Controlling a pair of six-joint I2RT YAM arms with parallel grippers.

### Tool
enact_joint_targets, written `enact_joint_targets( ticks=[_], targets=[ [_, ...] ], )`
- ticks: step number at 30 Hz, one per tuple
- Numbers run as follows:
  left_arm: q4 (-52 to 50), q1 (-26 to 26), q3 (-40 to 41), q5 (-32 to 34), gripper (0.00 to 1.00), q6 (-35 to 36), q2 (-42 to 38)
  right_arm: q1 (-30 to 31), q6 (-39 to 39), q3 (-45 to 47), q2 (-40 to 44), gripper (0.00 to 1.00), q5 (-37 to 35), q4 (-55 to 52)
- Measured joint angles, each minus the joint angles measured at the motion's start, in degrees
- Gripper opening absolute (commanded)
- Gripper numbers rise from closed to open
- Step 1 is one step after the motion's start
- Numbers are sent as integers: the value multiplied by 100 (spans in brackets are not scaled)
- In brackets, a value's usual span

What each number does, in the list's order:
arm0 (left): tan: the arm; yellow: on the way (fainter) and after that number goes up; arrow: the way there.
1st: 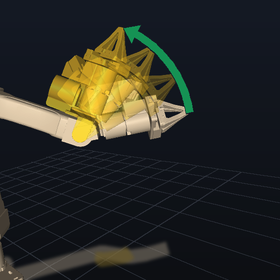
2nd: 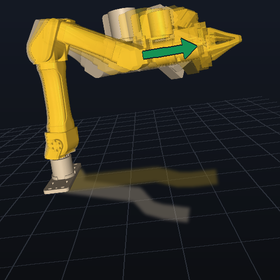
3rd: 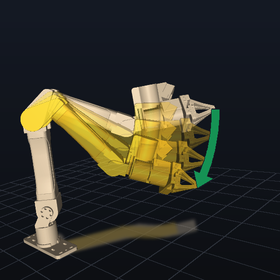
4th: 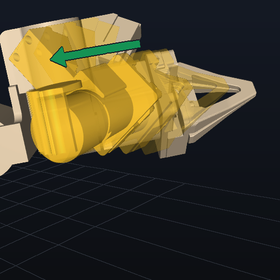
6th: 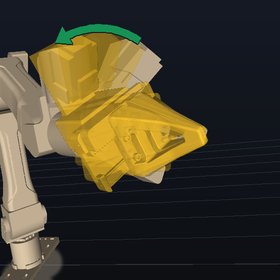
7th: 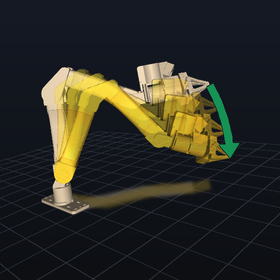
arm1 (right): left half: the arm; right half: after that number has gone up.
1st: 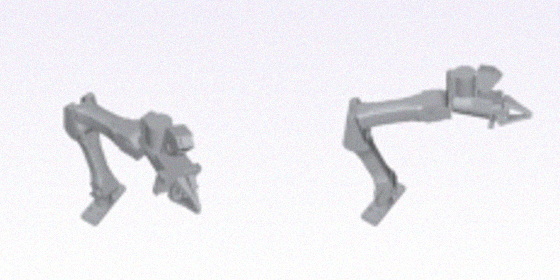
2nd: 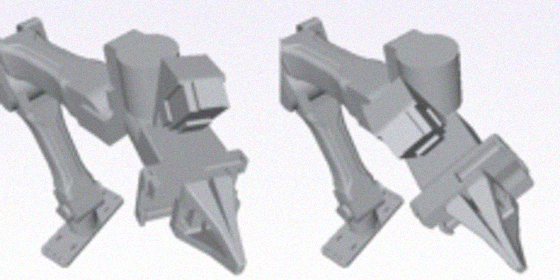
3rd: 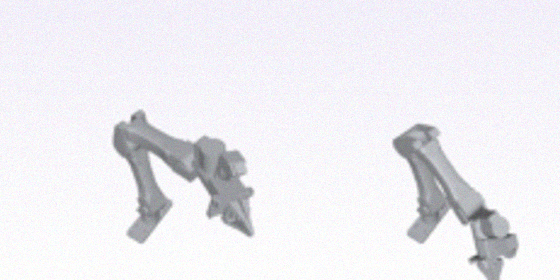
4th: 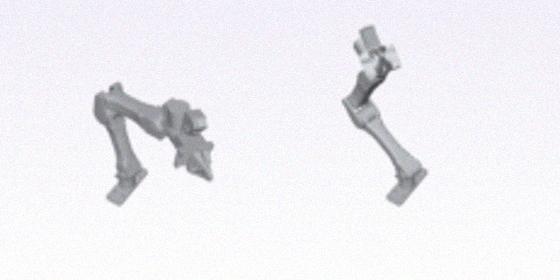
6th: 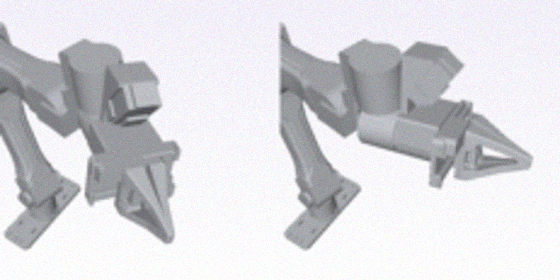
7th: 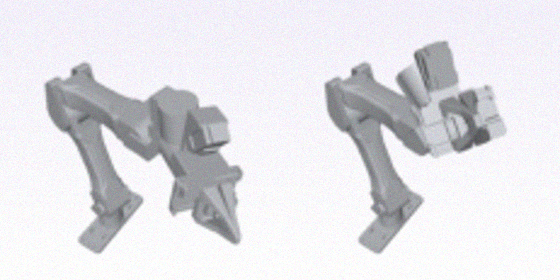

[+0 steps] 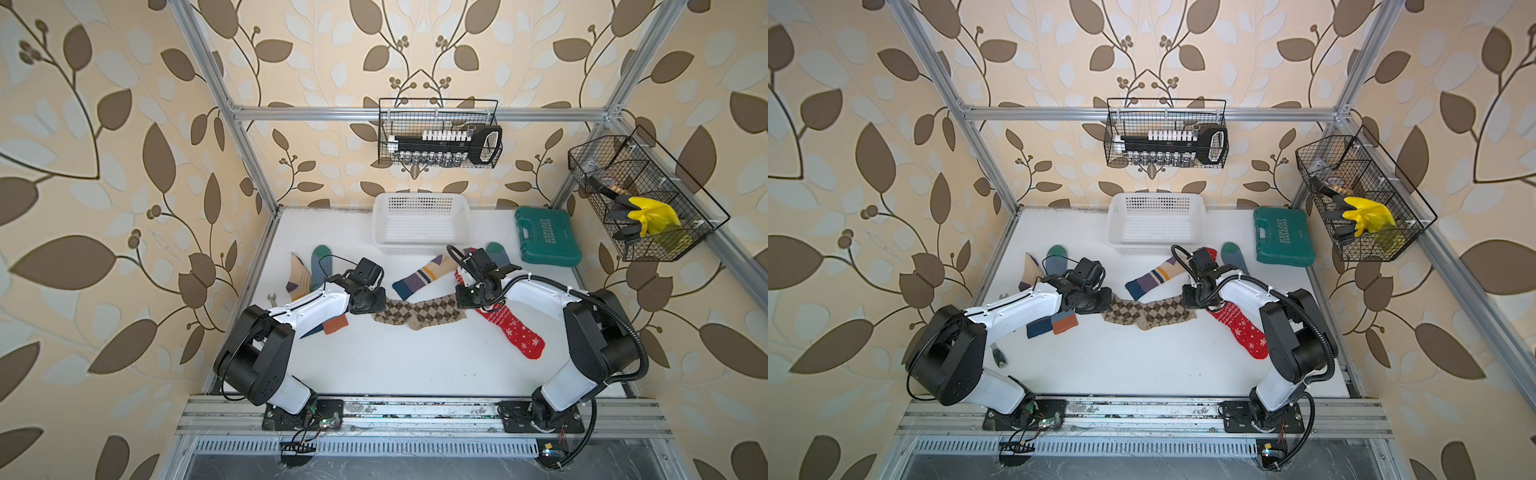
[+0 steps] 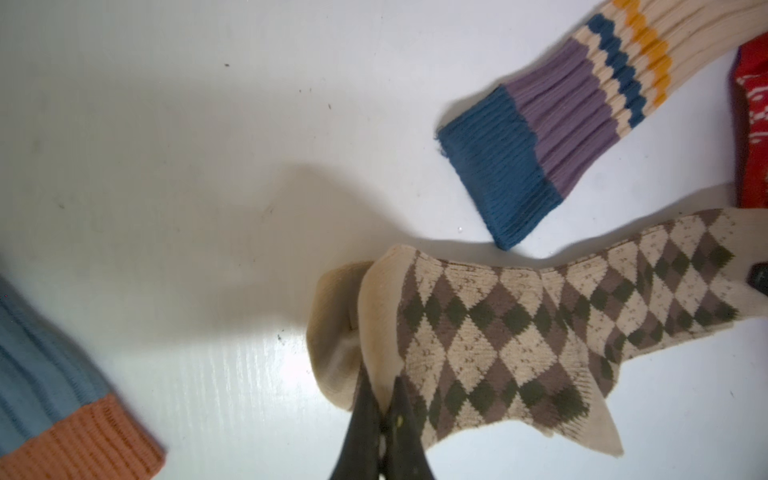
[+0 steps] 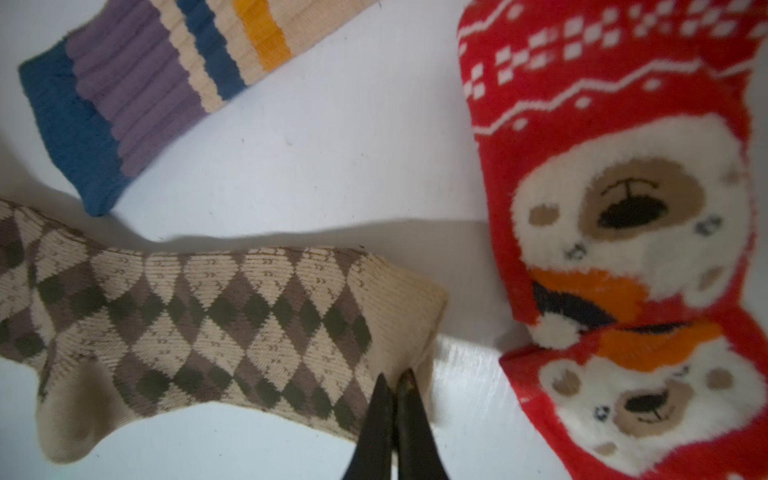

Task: Place the socks together as a pair
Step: Place the sock in the sock.

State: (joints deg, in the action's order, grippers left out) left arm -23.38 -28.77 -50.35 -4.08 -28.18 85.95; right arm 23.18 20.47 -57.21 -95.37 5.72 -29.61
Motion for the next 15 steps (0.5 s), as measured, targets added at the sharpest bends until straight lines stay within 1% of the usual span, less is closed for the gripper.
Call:
enact_joint_targets(
  ticks=[5, 8, 12, 15],
  targets=[
    [4, 0, 107, 4, 0, 0, 37, 57, 0, 0, -28, 3, -13, -11],
    [7, 0, 111, 2, 0, 0, 37, 116, 0, 9, -20, 0, -17, -17],
    [-4, 0, 111, -7, 0, 0, 2, 146, 0, 35, 94, 0, -37, -48],
    [-72, 0, 111, -31, 0, 0, -179, 146, 0, 37, 249, 0, -57, -105]
  ],
)
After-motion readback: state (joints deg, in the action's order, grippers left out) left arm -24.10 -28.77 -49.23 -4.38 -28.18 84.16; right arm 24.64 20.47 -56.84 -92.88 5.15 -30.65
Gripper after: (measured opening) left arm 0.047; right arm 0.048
